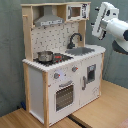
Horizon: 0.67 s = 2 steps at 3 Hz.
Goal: Play with the kitchen
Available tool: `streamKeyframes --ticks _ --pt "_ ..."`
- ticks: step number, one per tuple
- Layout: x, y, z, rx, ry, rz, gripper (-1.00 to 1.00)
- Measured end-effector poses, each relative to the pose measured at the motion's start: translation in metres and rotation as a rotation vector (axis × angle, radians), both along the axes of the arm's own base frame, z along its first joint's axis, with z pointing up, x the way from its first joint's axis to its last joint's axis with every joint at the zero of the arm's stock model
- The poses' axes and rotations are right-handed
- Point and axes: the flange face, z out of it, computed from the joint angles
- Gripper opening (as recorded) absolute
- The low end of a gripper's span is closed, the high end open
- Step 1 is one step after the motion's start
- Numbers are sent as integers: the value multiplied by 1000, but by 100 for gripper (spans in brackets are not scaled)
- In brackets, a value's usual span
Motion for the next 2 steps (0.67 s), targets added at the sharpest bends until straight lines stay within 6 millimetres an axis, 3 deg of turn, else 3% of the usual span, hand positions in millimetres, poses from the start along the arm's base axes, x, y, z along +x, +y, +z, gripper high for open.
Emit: streamKeyframes --ticks 1,2 --pt "-15 51 -16 -94 -20 34 100" --pt "-20 85 -44 -188 3 30 100"
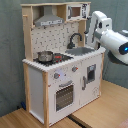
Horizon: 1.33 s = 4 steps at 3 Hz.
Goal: Play with the kitchen
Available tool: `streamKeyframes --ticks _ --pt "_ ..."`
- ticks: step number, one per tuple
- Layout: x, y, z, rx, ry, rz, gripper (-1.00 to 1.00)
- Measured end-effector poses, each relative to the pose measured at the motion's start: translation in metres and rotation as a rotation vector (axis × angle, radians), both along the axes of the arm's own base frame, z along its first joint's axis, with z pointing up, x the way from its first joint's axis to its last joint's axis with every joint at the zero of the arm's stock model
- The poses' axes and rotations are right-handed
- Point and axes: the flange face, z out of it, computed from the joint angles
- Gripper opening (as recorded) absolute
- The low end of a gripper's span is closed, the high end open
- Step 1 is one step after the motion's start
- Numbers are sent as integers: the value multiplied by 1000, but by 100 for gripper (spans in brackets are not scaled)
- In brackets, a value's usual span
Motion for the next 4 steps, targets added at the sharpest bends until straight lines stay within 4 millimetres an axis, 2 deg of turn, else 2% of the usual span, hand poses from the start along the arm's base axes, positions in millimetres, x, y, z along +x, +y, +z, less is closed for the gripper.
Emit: streamKeyframes --ticks 2,3,4 --pt "-1 41 -86 -148 83 -48 100" --pt "-14 49 -105 -108 128 -56 100" --pt "-18 49 -105 -20 181 -53 100"
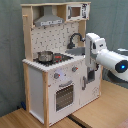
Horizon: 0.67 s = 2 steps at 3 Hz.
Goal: Play with the kitchen
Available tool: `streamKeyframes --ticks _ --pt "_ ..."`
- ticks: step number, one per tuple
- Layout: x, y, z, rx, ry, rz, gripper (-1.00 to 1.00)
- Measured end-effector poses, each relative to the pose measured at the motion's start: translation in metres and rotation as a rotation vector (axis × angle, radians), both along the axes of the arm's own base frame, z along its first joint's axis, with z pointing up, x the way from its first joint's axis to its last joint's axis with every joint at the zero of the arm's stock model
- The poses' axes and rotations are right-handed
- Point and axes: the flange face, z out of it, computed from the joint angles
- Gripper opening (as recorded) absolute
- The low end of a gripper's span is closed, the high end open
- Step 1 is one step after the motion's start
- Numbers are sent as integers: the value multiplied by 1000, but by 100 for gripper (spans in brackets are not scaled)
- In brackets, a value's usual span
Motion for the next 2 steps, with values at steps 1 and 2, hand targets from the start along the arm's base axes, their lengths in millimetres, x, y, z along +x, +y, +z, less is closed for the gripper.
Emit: streamKeyframes --ticks 1,2 --pt "15 -5 5 47 84 -4 100" --pt "34 -11 15 66 157 -12 100"
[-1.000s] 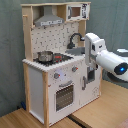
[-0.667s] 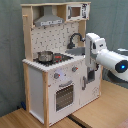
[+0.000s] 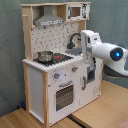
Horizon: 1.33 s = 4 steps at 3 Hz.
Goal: Play with the kitchen
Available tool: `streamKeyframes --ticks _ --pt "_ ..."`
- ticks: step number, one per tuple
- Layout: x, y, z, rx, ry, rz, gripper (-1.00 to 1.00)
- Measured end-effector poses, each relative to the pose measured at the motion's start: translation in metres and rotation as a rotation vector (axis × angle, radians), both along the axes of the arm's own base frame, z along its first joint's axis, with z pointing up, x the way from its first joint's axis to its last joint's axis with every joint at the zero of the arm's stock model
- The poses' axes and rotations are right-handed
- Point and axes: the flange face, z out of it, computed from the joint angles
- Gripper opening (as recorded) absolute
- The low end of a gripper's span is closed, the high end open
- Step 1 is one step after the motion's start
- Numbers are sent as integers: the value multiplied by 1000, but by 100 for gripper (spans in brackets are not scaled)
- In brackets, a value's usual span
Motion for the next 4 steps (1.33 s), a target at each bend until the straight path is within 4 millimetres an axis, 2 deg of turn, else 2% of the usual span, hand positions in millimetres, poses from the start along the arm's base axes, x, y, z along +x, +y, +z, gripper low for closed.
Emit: streamKeyframes --ticks 4 --pt "87 -20 55 -1 243 11 100"
